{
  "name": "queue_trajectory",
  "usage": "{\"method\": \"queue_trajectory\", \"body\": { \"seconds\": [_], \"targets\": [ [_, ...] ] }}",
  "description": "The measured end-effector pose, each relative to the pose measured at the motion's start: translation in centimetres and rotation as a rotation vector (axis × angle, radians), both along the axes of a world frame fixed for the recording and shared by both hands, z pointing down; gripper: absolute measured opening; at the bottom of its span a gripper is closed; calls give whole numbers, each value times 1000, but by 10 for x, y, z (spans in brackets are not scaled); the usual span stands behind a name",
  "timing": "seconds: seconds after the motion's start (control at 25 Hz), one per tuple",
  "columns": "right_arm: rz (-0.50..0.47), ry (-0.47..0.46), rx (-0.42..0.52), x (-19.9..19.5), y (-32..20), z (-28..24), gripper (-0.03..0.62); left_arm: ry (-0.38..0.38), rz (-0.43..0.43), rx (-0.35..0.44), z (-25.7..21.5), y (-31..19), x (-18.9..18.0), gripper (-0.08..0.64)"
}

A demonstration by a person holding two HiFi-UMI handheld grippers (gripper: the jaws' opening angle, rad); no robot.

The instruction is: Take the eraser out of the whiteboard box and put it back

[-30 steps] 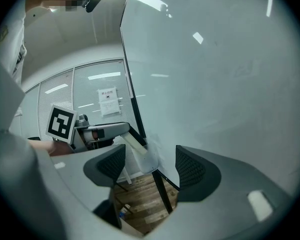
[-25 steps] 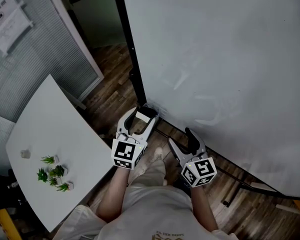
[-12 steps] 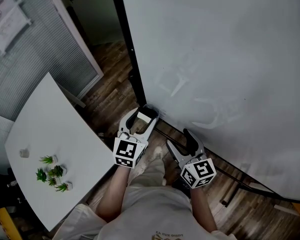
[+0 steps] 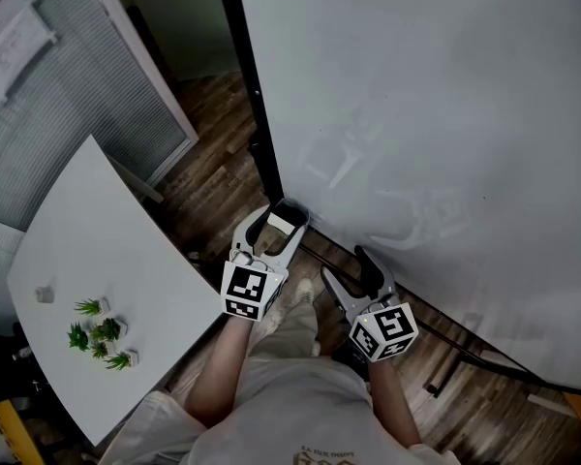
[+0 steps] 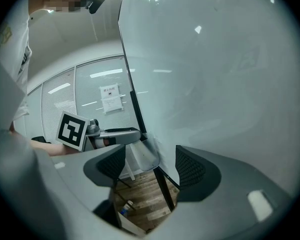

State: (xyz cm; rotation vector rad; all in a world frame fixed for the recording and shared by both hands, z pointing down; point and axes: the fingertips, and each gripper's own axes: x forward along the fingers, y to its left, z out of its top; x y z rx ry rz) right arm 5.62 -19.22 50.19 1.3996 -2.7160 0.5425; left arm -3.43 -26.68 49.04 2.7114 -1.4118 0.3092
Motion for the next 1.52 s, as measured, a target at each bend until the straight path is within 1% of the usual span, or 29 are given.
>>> {"method": "queue_trajectory", "body": {
  "seconds": [0.44, 0.8, 0.96, 1.2, 1.52],
  "targets": [
    [-22, -1, -14, -7, 2, 3, 317, 1, -4, -27, 10, -2, 0, 261],
    [-18, 4, -19, -2, 2, 6, 317, 75, -12, -28, 8, -5, 0, 261],
    [-20, 18, -20, -2, 4, 10, 314, 78, -12, -39, 9, -4, 0, 261],
    [-19, 22, -19, -3, 4, 10, 314, 104, -7, -50, 7, -5, 0, 262],
    [-10, 29, -15, -3, 6, 8, 314, 104, -9, -53, 6, -8, 0, 273]
  ]
}}
